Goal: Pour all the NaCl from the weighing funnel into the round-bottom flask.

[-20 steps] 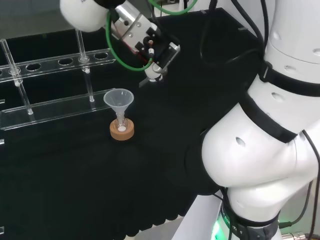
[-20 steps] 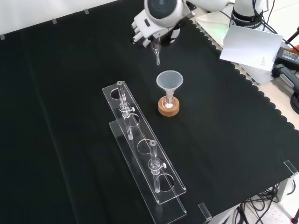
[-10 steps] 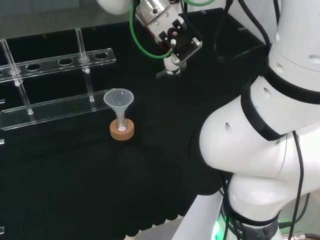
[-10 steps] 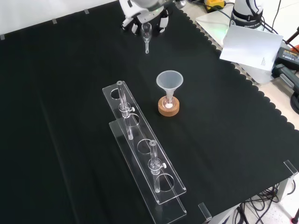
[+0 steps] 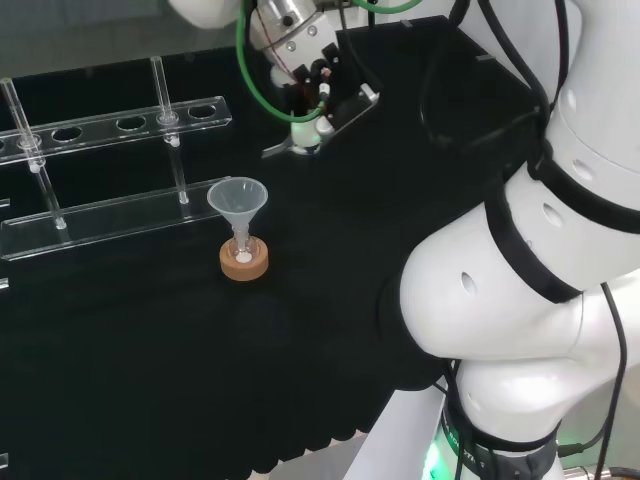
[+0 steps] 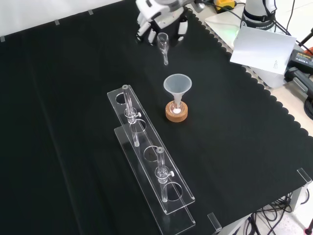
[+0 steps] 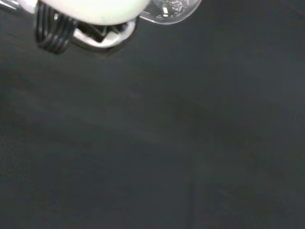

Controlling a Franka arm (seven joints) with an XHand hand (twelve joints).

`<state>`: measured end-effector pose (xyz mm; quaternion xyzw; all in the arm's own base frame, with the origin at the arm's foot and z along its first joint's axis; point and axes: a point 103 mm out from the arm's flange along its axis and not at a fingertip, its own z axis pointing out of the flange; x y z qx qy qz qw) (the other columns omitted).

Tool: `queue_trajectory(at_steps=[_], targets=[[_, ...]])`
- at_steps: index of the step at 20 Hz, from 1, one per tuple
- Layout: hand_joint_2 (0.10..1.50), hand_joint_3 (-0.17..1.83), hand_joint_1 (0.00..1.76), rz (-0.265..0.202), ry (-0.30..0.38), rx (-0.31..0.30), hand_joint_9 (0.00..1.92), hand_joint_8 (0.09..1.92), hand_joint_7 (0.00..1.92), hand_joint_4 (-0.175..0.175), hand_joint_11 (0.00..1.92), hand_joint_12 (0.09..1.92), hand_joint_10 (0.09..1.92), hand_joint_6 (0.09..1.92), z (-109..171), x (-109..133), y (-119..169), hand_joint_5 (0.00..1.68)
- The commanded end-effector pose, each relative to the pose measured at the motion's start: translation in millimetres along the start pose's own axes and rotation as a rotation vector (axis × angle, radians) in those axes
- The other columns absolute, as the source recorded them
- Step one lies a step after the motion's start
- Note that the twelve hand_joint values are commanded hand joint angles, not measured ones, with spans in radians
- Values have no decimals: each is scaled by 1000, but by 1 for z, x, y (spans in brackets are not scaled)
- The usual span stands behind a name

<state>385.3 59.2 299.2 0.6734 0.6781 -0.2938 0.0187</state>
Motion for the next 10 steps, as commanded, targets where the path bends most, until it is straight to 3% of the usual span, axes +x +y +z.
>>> queue_trajectory(at_steps=[1,10], targets=[[633,697,1128,-24,217,-95,828,679,429,175,819,1019,376,680,1,-11,0,1279],[634,697,1128,-22,280,-105,828,679,427,175,820,1018,377,684,8,-23,3,1277]])
